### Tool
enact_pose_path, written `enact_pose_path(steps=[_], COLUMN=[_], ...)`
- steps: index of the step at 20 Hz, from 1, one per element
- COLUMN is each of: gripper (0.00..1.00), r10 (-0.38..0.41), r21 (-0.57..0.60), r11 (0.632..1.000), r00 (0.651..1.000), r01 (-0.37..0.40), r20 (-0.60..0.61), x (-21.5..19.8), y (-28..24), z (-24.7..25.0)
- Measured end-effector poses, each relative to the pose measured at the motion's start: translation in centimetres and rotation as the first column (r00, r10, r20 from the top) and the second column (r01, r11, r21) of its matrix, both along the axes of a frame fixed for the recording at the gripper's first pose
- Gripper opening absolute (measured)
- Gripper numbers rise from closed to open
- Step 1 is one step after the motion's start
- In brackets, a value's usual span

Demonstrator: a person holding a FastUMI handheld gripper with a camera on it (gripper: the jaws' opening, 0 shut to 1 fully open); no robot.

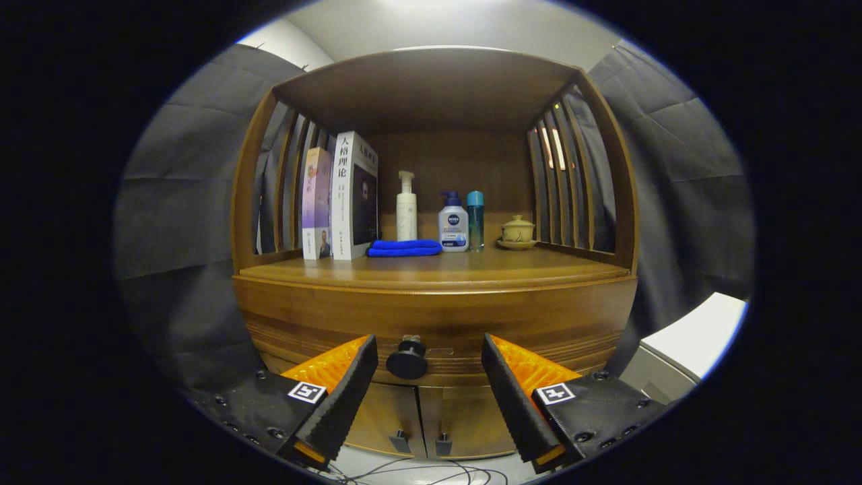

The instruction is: Pull open the drawer, take out the items inside it, and place them on the countertop above the cabinet.

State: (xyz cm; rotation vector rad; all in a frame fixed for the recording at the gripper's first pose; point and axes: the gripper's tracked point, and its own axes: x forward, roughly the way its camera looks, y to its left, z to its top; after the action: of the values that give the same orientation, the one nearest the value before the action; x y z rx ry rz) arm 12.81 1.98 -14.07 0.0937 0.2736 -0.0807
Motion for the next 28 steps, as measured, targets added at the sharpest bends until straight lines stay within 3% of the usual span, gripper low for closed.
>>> enact_pose_path(steps=[6,12,16,19,24,26,28], gripper=[0.93,0.81,0.48,0.48,0.42,0.33,0.33], r10=[0.033,0.021,0.038,0.032,0.026,0.030,0.040], r21=[-0.090,-0.041,-0.043,-0.053,-0.036,-0.046,-0.039], r11=[0.995,0.999,0.998,0.998,0.999,0.998,0.998], r00=[0.999,0.997,0.997,0.996,0.993,0.991,0.989], r01=[-0.035,-0.025,-0.041,-0.036,-0.030,-0.037,-0.046], r20=[-0.033,-0.077,-0.067,-0.079,-0.113,-0.133,-0.143], x=[1.4,2.9,3.2,3.3,3.3,3.3,3.0], y=[1.4,1.8,1.9,1.9,1.9,1.9,1.9], z=[-2.4,-3.9,-4.0,-4.1,-4.3,-4.3,-4.2])
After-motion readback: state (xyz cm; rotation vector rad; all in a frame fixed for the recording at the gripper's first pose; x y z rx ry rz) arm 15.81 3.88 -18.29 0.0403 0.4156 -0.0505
